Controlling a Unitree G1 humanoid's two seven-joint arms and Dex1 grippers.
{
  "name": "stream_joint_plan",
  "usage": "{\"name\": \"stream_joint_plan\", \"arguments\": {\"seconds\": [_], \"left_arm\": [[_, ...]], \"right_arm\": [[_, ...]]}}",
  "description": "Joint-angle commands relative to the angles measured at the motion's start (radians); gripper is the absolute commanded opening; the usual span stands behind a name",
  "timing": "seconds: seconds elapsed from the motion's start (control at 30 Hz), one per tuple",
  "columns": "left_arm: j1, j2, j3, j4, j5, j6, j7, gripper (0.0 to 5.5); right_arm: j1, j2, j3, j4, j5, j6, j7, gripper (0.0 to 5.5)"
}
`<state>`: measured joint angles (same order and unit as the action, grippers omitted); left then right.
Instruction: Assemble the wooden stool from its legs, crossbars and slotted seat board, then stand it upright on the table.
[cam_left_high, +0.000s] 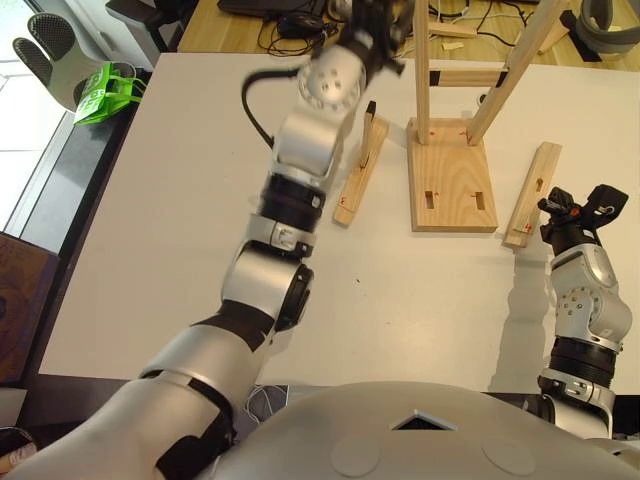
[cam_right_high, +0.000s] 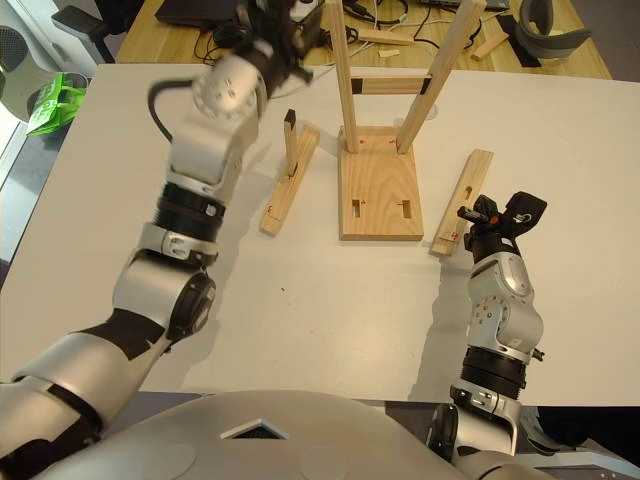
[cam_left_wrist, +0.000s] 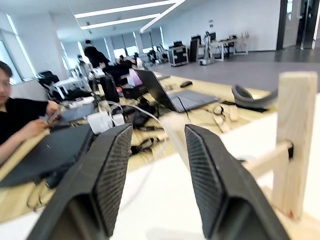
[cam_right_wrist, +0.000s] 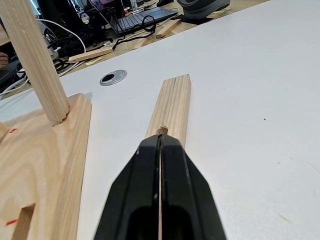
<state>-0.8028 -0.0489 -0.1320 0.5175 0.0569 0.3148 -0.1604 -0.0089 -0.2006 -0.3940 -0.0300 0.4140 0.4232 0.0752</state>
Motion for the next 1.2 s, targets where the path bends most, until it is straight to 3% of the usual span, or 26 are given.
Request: {"name": "stream_joint_plan", "arguments": {"seconds": [0.03, 0.53, 0.7, 0.9, 1.2], "left_arm": [[0.133, -0.011, -0.05, 0.104, 0.016, 0.019, -0.036, 1.94], [-0.135, -0.004, 0.071, -0.229, -0.079, 0.178, -0.032, 1.94], [-0.156, -0.035, 0.084, -0.074, -0.062, 0.032, 0.033, 1.94], [0.005, -0.053, 0.014, 0.219, 0.006, -0.076, 0.067, 1.94], [-0.065, -0.055, 0.073, 0.135, -0.054, -0.037, 0.059, 1.94]], "right_arm": [[-0.015, 0.002, 0.005, 0.006, -0.006, 0.0, -0.004, 0.0], [-0.009, 0.008, 0.01, 0.034, -0.016, -0.034, -0.005, 0.0], [-0.009, 0.009, 0.015, 0.034, -0.016, -0.037, -0.004, 0.0], [-0.008, 0.003, 0.018, 0.028, -0.015, -0.029, -0.003, 0.0], [-0.004, 0.013, 0.02, 0.029, -0.015, -0.035, -0.011, 0.0]]}}
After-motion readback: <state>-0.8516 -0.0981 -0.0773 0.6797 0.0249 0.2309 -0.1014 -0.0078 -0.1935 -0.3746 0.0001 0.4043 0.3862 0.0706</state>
